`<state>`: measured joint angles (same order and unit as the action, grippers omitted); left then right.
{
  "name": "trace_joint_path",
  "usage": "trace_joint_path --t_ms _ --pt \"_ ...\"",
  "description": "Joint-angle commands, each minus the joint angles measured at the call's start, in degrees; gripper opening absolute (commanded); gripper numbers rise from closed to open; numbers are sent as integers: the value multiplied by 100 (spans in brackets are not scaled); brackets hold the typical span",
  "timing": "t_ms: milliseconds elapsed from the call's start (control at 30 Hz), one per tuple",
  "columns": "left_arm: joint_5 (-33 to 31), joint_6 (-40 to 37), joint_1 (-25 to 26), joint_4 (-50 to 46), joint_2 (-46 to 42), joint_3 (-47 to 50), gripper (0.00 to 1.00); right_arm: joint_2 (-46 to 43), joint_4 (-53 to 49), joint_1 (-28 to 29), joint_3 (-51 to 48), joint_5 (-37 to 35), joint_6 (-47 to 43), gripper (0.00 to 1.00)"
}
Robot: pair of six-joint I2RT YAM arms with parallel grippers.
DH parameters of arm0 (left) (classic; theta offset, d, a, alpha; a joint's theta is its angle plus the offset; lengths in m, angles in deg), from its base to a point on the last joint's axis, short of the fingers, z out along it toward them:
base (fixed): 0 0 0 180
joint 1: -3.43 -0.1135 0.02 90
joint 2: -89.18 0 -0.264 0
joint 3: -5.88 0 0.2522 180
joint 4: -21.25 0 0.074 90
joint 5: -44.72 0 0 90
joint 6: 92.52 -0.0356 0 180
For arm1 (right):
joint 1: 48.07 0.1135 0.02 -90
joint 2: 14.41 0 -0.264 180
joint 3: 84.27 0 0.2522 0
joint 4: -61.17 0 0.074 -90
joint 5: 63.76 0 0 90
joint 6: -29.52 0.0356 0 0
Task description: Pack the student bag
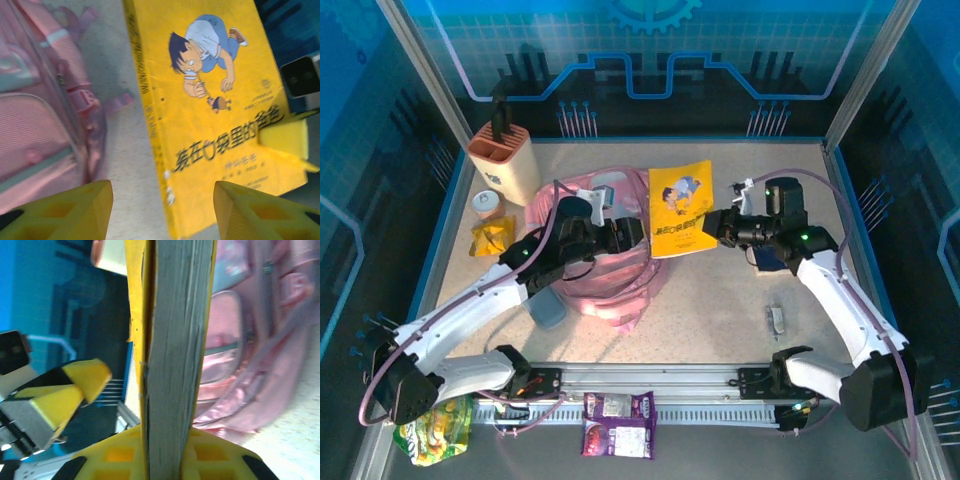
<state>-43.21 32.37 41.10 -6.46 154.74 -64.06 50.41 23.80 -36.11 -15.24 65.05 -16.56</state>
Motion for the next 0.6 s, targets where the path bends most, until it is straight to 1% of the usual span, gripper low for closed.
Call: trace_joint_path --t_ms 0,100,267,300,433,567 --pt "-271 -1063 22 -1138 231 -192 57 -131 -400 -302 63 -273 -603 0" --pt "-30 -1351 36 -1416 615 -250 57 -127 -669 -497 43 -317 -807 0" --pt "423 -1683 154 -1458 1296 -343 57 -223 -871 -796 -174 -454 -1091 0" --pt "384 -1768 207 -1484 1449 -394 57 -240 -823 -849 -256 -425 -1096 0" --pt "-132 -2001 353 -1728 2034 -690 57 -384 -496 -911 -642 -417 -1015 0" --pt "-241 -2096 460 -1704 2451 -917 54 -483 -306 -913 -884 -418 -938 0"
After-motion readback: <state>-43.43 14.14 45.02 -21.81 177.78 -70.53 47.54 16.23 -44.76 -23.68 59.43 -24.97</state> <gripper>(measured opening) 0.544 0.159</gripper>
